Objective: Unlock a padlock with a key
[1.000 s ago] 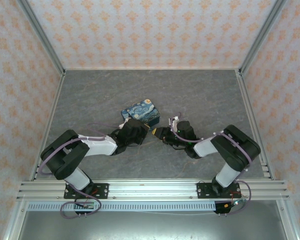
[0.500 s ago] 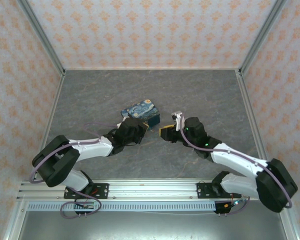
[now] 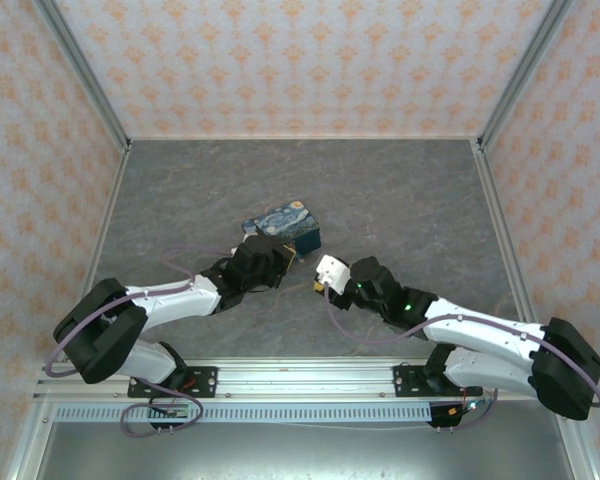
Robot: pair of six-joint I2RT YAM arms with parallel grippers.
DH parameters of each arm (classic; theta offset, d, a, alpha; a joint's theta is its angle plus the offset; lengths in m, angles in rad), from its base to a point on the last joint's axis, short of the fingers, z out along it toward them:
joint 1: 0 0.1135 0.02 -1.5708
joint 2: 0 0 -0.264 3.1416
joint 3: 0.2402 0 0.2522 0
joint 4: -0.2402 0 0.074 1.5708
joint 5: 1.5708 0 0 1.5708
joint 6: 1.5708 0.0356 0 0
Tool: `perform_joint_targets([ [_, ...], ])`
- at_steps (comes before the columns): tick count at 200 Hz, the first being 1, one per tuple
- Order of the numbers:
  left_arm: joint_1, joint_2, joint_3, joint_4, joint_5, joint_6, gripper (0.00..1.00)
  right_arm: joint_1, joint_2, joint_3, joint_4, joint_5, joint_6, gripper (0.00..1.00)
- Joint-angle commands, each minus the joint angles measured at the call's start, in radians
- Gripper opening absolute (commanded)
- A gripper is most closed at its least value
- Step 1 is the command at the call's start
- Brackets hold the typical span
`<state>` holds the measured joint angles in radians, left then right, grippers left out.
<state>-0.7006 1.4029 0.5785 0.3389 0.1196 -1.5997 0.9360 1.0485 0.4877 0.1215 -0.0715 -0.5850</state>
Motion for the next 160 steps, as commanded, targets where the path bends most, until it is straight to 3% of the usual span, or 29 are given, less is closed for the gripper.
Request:
perform_joint_targets([
  [1,-0.005,-0.031,-0.006,0.0,0.0,-0.014,0.0,0.007,0.031,-0.008,0.07,0.13,-0.169,0.42],
  [98,-0.01,-0.013,0.007,0.01,0.019,-0.025,0.0,0.03,0.282,0.063,0.297,0.138,-0.187,0.39],
  [160,-0.01,-0.017,0.006,0.008,0.019,-0.028,0.0,0.03,0.345,0.089,0.342,0.135,-0.174,0.36],
])
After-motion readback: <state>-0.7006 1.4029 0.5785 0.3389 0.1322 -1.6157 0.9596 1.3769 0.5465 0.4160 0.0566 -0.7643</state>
